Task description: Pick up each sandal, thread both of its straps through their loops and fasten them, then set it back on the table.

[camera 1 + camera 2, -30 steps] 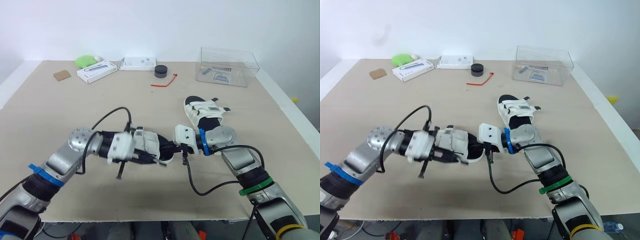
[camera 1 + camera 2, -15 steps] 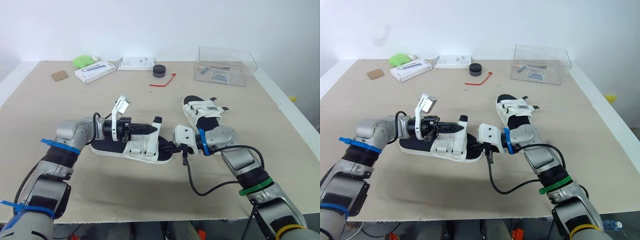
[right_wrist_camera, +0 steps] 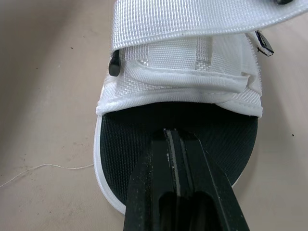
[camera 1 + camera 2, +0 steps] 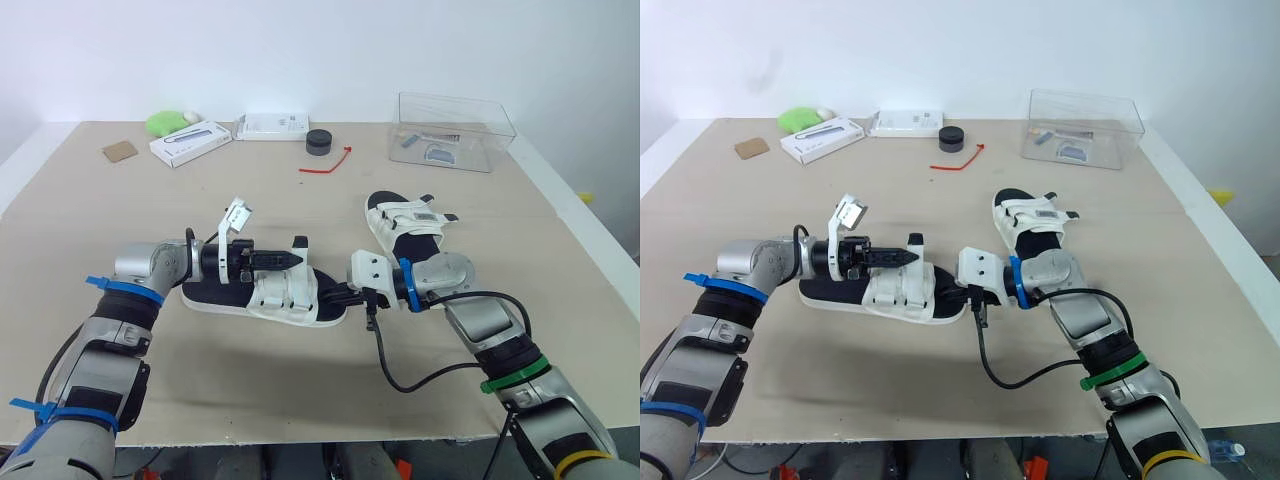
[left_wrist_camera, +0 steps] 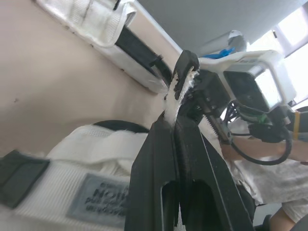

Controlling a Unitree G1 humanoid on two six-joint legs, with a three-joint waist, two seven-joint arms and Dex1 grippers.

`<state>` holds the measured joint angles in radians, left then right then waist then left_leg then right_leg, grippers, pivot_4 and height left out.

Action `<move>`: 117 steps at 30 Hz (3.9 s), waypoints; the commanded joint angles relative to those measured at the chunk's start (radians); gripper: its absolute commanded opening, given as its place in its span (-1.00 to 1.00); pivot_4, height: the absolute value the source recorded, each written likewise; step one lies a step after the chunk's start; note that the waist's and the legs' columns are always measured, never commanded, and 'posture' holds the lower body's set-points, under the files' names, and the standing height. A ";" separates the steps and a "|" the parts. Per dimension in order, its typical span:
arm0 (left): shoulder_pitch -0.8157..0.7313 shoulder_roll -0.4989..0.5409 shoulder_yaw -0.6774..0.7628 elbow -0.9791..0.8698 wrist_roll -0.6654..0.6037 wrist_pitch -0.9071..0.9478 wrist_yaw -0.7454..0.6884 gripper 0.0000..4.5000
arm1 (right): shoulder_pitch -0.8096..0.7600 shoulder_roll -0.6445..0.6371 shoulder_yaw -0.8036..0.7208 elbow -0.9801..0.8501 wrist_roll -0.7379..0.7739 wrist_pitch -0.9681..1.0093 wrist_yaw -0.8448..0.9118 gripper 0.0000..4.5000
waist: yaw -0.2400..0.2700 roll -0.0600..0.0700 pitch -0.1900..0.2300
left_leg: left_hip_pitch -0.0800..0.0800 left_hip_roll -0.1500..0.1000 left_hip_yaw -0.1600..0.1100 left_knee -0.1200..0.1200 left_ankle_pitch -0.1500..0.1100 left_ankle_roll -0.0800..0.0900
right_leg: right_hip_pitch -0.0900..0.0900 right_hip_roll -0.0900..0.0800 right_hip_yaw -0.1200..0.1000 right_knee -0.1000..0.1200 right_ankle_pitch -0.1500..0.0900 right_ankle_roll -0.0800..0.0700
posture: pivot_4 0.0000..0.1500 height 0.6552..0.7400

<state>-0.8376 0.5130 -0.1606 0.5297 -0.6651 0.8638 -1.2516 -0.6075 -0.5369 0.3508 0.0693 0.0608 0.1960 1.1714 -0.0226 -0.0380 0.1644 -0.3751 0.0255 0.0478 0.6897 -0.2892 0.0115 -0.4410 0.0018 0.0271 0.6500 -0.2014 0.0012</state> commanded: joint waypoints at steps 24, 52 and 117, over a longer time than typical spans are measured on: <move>-0.115 -0.110 0.059 -0.012 0.284 -0.545 -0.041 0.61 | 0.002 -0.009 -0.003 -0.002 -0.010 0.002 0.001 -1.00 | -0.001 0.000 0.000 | 0.000 0.000 0.002 0.000 0.001 -0.001 | 0.000 -0.001 0.002 0.000 0.002 0.001 | 1.00 1.00; -0.281 -0.084 0.016 0.320 0.494 -0.699 -0.082 -0.98 | 0.013 -0.008 -0.001 -0.022 -0.009 0.004 -0.001 -1.00 | -0.001 -0.001 0.000 | 0.000 -0.002 0.002 0.000 0.000 0.000 | -0.001 0.001 0.002 -0.001 0.002 0.001 | 1.00 1.00; -0.158 0.004 0.170 0.230 0.636 -0.716 0.564 -0.97 | 0.107 -0.059 -0.306 -0.237 0.382 0.085 -0.058 1.00 | 0.011 -0.001 0.000 | -0.011 -0.003 -0.010 0.007 -0.002 0.000 | -0.003 -0.005 -0.008 -0.001 0.002 0.003 | 1.00 1.00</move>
<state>-0.9629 0.5058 -0.0391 0.7867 -0.0484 0.1191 -0.8368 -0.4705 -0.6039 0.0415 -0.1615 0.4449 0.3021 1.1236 -0.0115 -0.0386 0.1648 -0.3865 0.0223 0.0383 0.6961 -0.2908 0.0117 -0.4437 -0.0037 0.0188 0.6495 -0.1997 0.0041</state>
